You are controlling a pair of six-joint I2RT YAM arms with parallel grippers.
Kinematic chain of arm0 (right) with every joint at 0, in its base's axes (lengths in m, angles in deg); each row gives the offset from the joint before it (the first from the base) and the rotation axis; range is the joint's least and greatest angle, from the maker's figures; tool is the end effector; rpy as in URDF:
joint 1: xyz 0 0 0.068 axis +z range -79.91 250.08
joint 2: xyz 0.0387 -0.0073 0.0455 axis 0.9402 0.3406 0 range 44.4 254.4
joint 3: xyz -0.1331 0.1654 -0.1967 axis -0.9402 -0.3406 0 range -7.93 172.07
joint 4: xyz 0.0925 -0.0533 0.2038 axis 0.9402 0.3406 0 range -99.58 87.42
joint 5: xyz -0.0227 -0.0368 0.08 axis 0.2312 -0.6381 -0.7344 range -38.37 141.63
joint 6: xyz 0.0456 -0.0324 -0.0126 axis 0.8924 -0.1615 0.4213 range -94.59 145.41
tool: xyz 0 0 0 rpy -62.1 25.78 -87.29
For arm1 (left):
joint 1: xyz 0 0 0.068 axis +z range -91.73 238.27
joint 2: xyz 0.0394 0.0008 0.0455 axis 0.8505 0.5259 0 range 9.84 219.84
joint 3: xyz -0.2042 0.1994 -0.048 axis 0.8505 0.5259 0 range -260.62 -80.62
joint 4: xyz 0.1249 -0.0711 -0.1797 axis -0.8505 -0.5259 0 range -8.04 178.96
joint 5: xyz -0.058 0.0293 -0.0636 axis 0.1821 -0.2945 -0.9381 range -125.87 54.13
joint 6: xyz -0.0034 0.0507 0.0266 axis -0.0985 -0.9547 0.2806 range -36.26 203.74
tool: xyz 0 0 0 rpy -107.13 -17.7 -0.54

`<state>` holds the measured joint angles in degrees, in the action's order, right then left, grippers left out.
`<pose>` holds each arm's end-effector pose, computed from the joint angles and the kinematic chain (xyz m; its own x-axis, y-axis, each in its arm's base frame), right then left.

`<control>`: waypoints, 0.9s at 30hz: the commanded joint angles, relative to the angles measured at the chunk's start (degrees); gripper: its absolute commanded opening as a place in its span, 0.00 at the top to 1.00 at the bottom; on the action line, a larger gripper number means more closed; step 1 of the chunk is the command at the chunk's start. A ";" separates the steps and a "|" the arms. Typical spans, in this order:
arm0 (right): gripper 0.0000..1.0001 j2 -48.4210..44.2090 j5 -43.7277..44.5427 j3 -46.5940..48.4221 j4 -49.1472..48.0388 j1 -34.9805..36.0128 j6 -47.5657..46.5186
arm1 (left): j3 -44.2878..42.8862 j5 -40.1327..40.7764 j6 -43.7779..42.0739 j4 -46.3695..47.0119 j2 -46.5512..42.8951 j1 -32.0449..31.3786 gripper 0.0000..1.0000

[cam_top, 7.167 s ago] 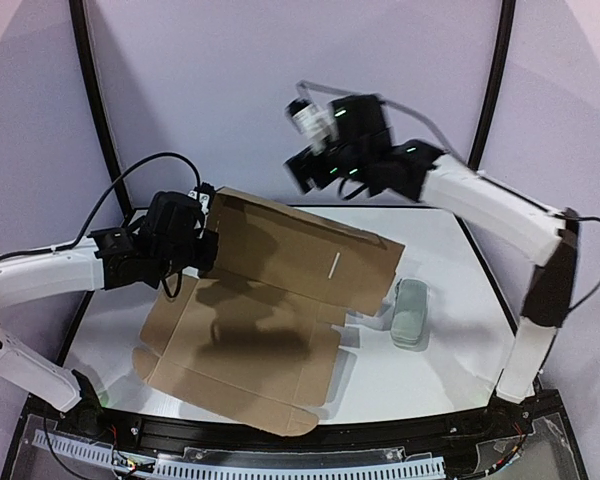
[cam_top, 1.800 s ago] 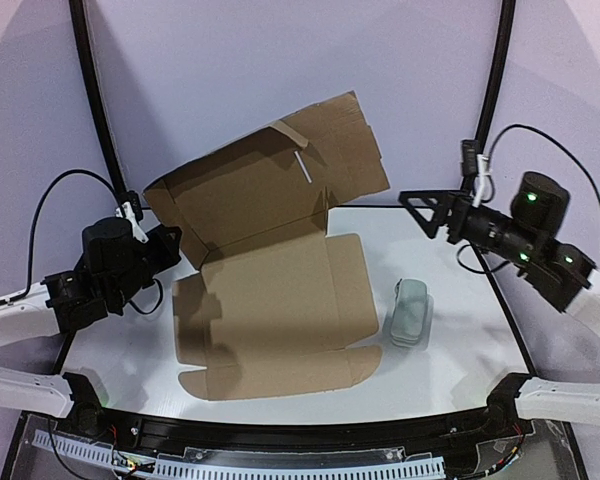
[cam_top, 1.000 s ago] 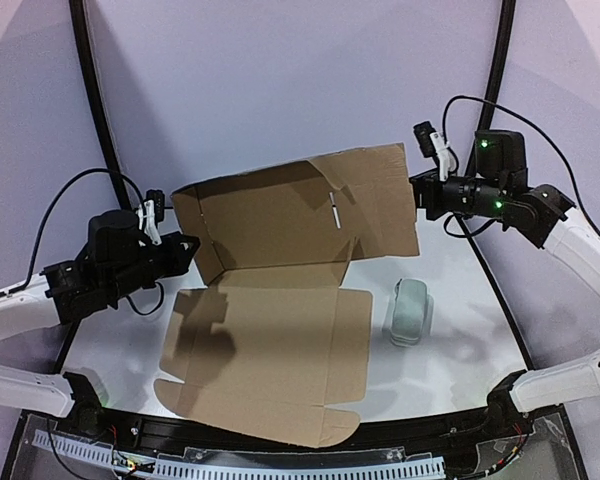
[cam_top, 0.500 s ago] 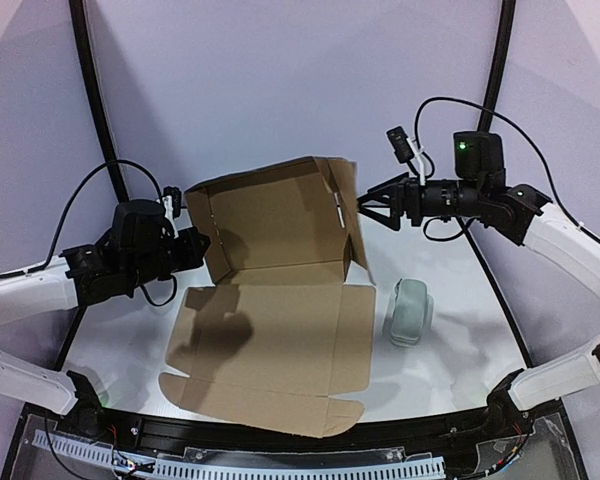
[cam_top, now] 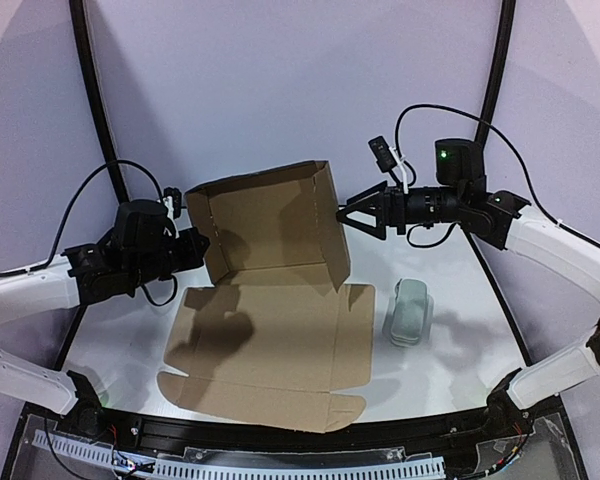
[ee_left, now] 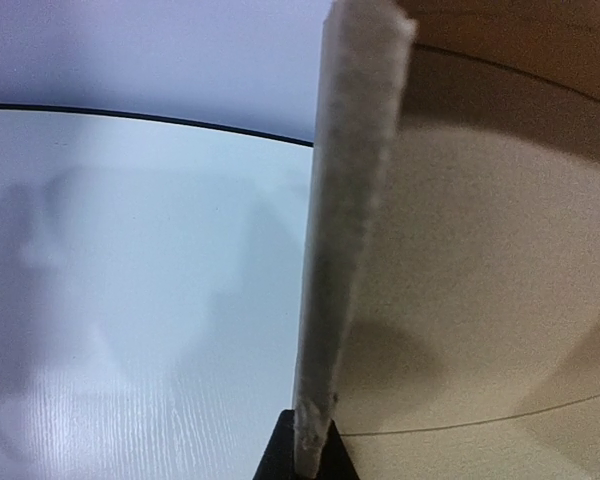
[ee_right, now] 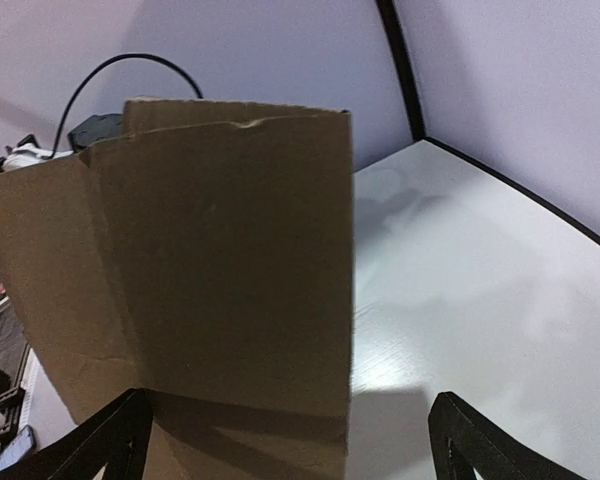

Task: Fold the paper box

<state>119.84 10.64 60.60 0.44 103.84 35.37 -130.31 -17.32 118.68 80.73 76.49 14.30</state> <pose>0.2067 0.1702 0.3892 -0.4012 -0.1111 -0.9092 -0.8851 0.3027 0.3536 0.1745 -0.1504 0.3194 -0.5095 -0.2630 -0.8193 0.1943 0.8924 -0.4073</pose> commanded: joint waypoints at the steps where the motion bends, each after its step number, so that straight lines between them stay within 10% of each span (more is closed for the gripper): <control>1: 0.02 0.62 -6.23 -0.81 -3.67 1.11 -0.29 | -2.32 0.64 1.09 -0.18 0.07 0.14 0.99; 12: 0.02 3.88 2.21 0.99 -3.00 2.99 -0.64 | -3.18 -0.62 1.31 0.15 1.06 0.15 0.99; 27: 0.24 8.84 45.06 3.91 -2.89 10.61 -1.27 | -3.84 -0.66 1.09 -0.85 0.17 0.15 0.99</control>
<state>128.23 42.81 63.64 -0.63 113.96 33.49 -132.45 -16.75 118.92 79.31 78.44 14.61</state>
